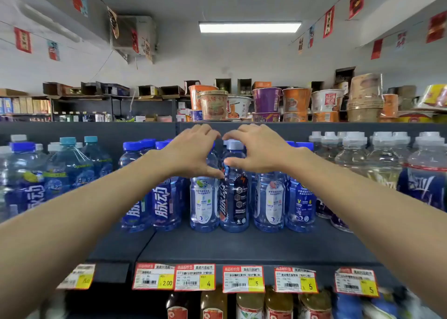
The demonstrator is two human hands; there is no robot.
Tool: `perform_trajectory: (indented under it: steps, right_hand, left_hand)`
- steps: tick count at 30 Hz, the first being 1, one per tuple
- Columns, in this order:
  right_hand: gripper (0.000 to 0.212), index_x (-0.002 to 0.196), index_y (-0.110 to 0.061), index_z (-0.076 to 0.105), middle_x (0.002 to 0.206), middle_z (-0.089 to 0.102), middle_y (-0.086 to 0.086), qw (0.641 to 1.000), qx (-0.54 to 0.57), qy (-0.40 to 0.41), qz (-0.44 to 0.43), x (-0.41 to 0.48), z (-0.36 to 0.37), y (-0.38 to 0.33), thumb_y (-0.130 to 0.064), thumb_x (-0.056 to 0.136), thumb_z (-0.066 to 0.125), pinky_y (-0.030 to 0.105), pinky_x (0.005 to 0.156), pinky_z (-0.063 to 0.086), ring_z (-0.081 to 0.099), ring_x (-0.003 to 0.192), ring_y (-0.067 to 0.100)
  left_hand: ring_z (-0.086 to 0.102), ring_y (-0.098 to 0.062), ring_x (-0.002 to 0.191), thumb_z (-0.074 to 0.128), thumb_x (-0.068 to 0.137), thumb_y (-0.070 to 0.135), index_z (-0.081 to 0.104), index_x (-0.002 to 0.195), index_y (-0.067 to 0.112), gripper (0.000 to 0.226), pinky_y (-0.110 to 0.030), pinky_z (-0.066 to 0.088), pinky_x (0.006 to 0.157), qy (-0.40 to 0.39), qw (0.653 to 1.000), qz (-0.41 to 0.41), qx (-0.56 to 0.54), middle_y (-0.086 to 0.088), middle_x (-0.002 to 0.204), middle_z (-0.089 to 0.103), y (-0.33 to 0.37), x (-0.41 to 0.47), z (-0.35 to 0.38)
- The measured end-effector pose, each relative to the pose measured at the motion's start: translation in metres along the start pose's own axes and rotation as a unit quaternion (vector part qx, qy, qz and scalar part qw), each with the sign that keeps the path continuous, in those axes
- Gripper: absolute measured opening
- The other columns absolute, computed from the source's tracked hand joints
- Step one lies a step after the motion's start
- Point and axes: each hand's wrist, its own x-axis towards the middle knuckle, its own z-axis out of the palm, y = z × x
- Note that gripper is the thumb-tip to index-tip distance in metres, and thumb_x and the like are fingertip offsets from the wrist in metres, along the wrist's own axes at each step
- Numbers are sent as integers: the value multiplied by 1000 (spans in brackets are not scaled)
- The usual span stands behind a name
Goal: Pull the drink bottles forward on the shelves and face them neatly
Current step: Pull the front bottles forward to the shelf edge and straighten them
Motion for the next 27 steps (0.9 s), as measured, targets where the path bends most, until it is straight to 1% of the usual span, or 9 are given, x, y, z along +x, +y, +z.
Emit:
perform_trajectory:
  steps: [2,6,9,13,15,17,20,23,27]
  right_hand:
    - [68,142,-30,47,128,58,2,998,-60,-8,-16,4,4,-1,-69,86,55,39,101,34,51,122,23]
    - [89,143,-18,47,128,54,5,997,-74,-24,6,8,13,-3,-78,78,58,38,102,36,51,120,24]
    - [102,131,-13,53,118,55,5,993,-116,-34,-2,11,14,-6,-89,64,58,38,95,40,53,109,24]
    - [96,114,-12,51,99,49,0,995,-80,-66,13,14,15,-11,-88,57,68,32,75,37,52,90,22]
    - [92,109,-12,49,93,45,-3,996,-38,-83,25,15,15,-14,-81,55,76,32,71,36,48,85,20]
    - [85,103,-13,46,89,43,-5,996,-7,-89,28,16,13,-17,-74,56,82,33,71,37,46,86,20]
    - [81,102,-13,48,94,51,-1,992,9,-118,39,18,3,-19,-70,57,85,36,72,45,52,89,22]
    - [77,92,-10,51,82,57,2,990,-8,-141,27,13,-9,-17,-73,59,81,32,58,40,55,77,22]
    - [82,95,-4,57,83,63,10,989,-28,-146,9,-1,-26,-14,-76,63,76,41,68,50,59,77,26]
  left_hand:
    - [39,-23,130,72,70,73,34,148,10,108,-37,38,109,-24,1000,-15,6,-5,141,42,1,1,9]
    - [35,-20,133,80,68,65,34,149,7,110,-34,38,111,-10,998,-34,-49,-5,143,39,-3,0,22]
    - [38,-21,133,83,63,65,36,146,8,111,-33,37,110,-14,996,-46,-77,-6,144,42,-6,1,23]
    - [52,-23,112,89,52,64,39,136,12,111,-36,48,95,-54,991,-66,-99,-5,129,52,-4,8,22]
    - [53,-21,102,92,48,61,40,127,17,104,-35,49,86,-70,989,-74,-109,-1,119,52,-4,11,20]
    - [52,-20,100,93,50,58,42,123,21,96,-34,47,85,-88,987,-74,-116,1,116,51,-3,14,16]
    - [52,-20,101,93,51,56,42,123,23,94,-32,47,85,-132,980,-76,-129,2,114,50,-4,15,6]
    - [53,-11,88,90,49,65,41,123,27,96,-26,42,70,-179,973,-68,-126,9,101,51,-7,11,-11]
    - [51,-6,80,88,50,66,43,119,32,89,-22,36,63,-200,971,-45,-125,10,92,51,-10,-3,-32]
